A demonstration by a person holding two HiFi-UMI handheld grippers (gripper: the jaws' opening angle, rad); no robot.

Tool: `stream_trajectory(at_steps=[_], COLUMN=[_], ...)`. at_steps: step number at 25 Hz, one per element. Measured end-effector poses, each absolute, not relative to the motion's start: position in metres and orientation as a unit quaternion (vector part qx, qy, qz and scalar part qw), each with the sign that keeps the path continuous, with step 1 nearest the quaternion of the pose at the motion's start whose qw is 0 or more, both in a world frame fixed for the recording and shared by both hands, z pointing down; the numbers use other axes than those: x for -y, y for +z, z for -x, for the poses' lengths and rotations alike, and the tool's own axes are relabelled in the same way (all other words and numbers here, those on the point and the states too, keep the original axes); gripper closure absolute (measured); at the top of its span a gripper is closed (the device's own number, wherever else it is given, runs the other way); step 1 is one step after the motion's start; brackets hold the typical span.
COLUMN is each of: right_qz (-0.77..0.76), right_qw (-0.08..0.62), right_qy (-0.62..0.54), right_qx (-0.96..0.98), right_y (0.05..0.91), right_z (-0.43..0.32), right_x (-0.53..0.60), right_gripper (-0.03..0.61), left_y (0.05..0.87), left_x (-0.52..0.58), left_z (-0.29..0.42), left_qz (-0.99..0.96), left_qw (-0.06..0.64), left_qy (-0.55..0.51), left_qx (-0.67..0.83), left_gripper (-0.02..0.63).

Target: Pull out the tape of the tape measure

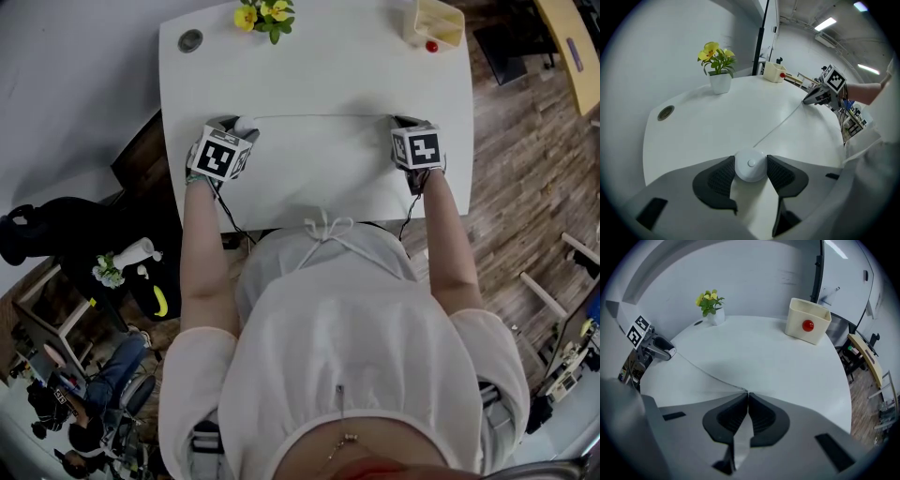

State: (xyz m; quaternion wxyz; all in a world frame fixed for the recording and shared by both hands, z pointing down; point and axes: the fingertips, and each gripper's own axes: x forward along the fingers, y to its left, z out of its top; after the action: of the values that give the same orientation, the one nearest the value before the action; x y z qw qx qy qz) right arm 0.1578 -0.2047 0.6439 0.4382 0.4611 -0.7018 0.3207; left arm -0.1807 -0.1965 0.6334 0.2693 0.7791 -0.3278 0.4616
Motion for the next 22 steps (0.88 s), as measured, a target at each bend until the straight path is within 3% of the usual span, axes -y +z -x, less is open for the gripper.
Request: stream_trajectory(at_steps=[3, 9, 13, 22], right_qz=[-0.471, -0.49, -0.498, -0.499], right_qw=[0.441, 0.436, 0.421, 0.342], right_qy=[0.314, 0.31, 0.303, 0.26], right_qx=[0.697, 0.688, 0.695, 0.752], right_y=[0.643, 0.64, 0.627, 0.571], right_z=[-0.16, -0.174, -0.175, -0.16], right_x=[0.205, 0.206, 0.204, 0.208], right_gripper=[0.553, 0.43, 0.422, 0.419], left_y=[0.635, 0.633, 0.627, 0.541], left_x=[0.196, 0.193, 0.191, 0.207], left_z=[0.18, 0.18, 0.179, 0.181], left_qz=[-0.781, -0.796, -0.793, -0.81], left_qw=[0.25, 0.256, 0.258, 0.167], left_qy=[0.467, 0.428, 0.412, 0.337], left_qx=[0.331, 0.344, 0.366, 0.45], left_gripper=[0.385, 0.385, 0.308, 0.304])
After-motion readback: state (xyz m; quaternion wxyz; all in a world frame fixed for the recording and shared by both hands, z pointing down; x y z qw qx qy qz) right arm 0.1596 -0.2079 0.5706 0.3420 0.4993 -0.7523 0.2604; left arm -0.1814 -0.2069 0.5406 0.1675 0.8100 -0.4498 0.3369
